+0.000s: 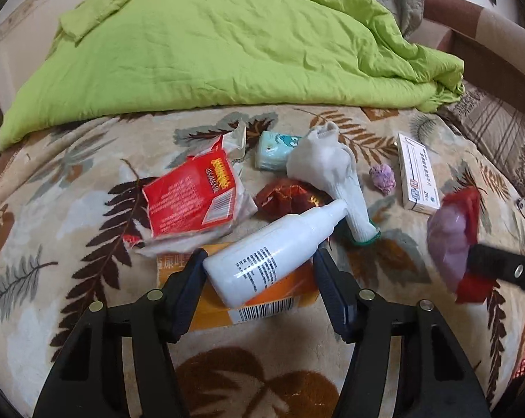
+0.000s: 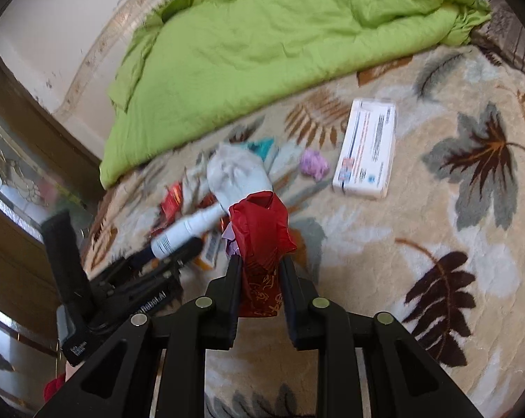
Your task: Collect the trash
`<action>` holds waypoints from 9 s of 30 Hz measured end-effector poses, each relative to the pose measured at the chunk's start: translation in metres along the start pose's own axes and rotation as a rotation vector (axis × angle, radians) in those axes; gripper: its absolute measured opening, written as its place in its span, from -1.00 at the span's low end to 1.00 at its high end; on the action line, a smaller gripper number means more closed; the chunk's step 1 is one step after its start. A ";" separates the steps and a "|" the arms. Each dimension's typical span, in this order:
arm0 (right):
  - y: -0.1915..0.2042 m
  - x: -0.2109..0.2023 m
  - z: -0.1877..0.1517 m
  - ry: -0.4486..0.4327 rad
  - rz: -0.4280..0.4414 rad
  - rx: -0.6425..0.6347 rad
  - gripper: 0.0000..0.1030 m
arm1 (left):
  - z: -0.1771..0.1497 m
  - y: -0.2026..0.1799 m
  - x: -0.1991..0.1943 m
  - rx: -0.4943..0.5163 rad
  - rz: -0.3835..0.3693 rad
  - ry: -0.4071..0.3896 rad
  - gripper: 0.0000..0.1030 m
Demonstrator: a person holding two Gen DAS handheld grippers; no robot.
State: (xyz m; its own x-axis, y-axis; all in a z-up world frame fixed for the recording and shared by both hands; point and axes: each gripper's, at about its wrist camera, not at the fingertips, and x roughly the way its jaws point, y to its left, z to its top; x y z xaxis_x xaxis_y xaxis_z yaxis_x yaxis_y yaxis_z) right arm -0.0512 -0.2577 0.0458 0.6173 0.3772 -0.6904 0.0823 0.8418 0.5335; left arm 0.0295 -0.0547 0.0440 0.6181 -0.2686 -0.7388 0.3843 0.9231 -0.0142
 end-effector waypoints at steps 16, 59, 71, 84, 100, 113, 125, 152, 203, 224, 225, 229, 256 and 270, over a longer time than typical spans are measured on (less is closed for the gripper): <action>-0.010 0.001 0.001 0.037 -0.025 0.019 0.16 | -0.035 0.003 -0.067 -0.122 -0.071 -0.057 0.18; -0.016 -0.033 -0.018 -0.062 -0.038 0.035 -0.69 | -0.055 0.023 -0.065 -0.214 -0.073 -0.018 0.32; -0.009 -0.026 -0.018 -0.055 -0.011 0.027 -0.69 | -0.045 0.042 -0.021 -0.466 -0.115 0.077 0.14; -0.006 -0.023 -0.018 -0.040 -0.013 0.004 -0.68 | -0.047 0.034 -0.018 -0.301 -0.009 0.108 -0.05; 0.001 -0.025 -0.019 -0.052 -0.030 -0.040 -0.68 | -0.048 0.010 -0.042 -0.190 0.033 0.005 -0.40; 0.026 -0.044 -0.020 -0.173 -0.014 -0.141 -0.68 | -0.039 -0.009 -0.083 -0.124 0.158 -0.229 -0.44; 0.039 -0.047 -0.023 -0.210 -0.044 -0.210 -0.68 | -0.045 -0.032 -0.083 -0.023 0.200 -0.245 -0.44; 0.034 -0.045 -0.022 -0.199 -0.049 -0.196 -0.68 | -0.048 -0.037 -0.074 0.026 0.218 -0.227 -0.44; -0.115 -0.309 -0.152 -0.399 -0.360 0.149 -0.68 | -0.071 -0.218 -0.171 0.327 -0.496 -0.153 -0.44; -0.185 -0.363 -0.193 -0.440 -0.493 0.330 0.09 | -0.092 -0.352 -0.175 0.413 -0.736 0.068 0.25; -0.180 -0.361 -0.189 -0.443 -0.480 0.324 0.12 | -0.091 -0.345 -0.176 0.405 -0.723 0.059 0.27; -0.158 -0.339 -0.175 -0.418 -0.424 0.276 0.15 | -0.086 -0.308 -0.172 0.380 -0.648 0.028 0.33; -0.027 -0.186 -0.082 -0.202 -0.168 -0.072 0.27 | 0.010 0.019 -0.020 0.082 -0.239 0.109 0.42; -0.047 -0.172 -0.084 -0.155 -0.194 -0.013 0.27 | 0.031 0.042 0.041 0.055 -0.302 0.232 0.44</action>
State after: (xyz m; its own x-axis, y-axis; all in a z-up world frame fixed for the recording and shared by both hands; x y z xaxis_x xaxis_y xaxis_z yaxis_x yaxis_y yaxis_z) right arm -0.2272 -0.3300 0.0984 0.7039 0.1451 -0.6954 0.2017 0.8978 0.3916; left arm 0.0927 -0.0357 0.0338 0.3020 -0.4514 -0.8396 0.5658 0.7938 -0.2233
